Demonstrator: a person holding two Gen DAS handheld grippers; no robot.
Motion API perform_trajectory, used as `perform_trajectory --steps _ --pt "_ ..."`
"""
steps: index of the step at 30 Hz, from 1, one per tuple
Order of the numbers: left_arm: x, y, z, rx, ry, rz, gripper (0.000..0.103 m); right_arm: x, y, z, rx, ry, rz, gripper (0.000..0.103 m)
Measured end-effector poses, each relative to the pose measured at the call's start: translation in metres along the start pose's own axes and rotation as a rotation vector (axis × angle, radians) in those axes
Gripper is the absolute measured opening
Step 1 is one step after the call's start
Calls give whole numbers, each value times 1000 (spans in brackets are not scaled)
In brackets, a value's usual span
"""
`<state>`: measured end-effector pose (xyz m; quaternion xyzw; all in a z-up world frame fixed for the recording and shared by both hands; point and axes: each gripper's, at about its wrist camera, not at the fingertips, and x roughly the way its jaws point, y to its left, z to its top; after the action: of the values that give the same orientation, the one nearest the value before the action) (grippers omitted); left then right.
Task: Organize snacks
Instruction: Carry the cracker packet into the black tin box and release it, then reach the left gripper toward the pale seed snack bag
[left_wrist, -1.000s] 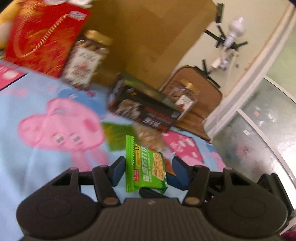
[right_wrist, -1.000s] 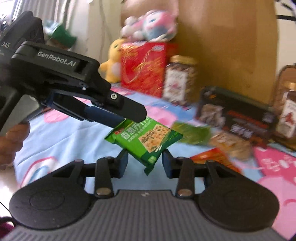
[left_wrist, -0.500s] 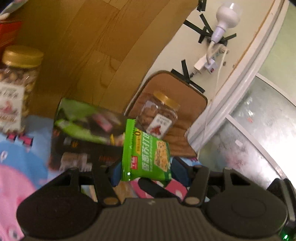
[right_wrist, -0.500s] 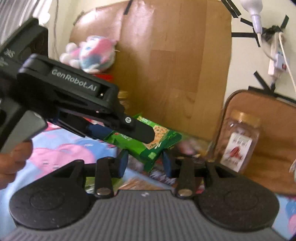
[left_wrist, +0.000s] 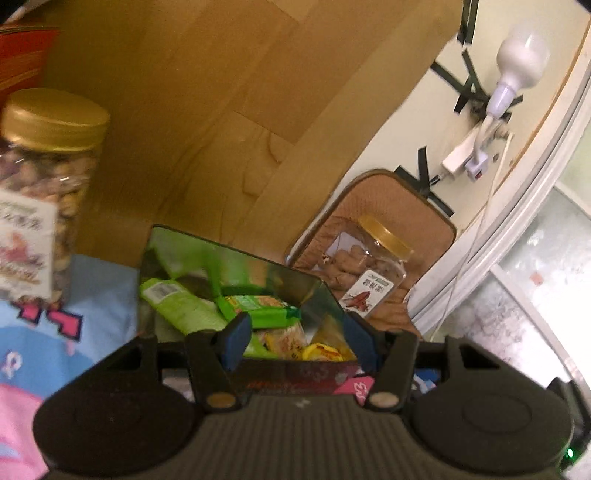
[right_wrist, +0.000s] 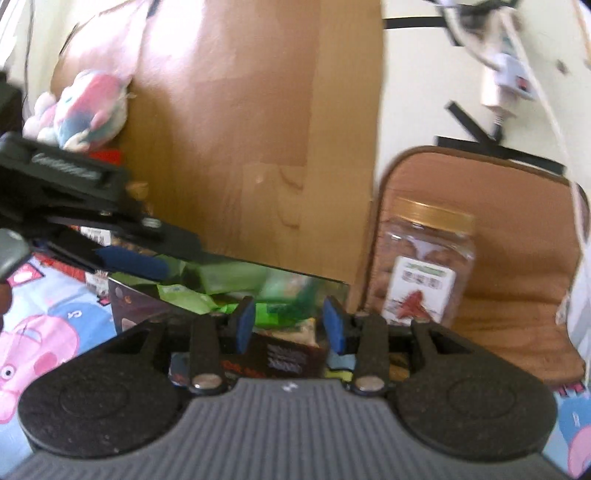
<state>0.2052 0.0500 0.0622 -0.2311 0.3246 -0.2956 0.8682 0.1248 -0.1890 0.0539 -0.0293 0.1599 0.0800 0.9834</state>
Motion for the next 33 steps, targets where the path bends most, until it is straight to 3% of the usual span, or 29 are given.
perform_trajectory --steps 5,6,11,12,14,17,21,25,28,33 --pt "-25 12 -27 -36 32 -18 55 -33 -22 -25 135 61 89 44" --pt "-26 15 -34 -51 51 -19 59 -35 -24 -31 150 87 107 44" --pt "-10 17 -53 -72 127 -13 61 -31 -24 -50 240 206 187 44" --pt "-5 15 -55 -63 138 -14 64 -27 -21 -50 242 224 205 44" --pt "10 11 -58 -48 161 27 81 -19 -13 -51 229 250 230 44" --pt "27 9 -64 -26 196 65 84 -8 -2 -54 190 305 241 45" --pt "27 -3 -74 11 205 90 85 -12 4 -54 182 307 274 46" --pt "11 -14 -90 28 206 63 85 -25 13 -56 158 299 318 46" --pt "-1 -16 -102 17 205 30 85 -43 25 -62 76 277 296 48" --pt "-8 -18 -106 45 216 6 86 -63 12 -68 100 269 318 54"
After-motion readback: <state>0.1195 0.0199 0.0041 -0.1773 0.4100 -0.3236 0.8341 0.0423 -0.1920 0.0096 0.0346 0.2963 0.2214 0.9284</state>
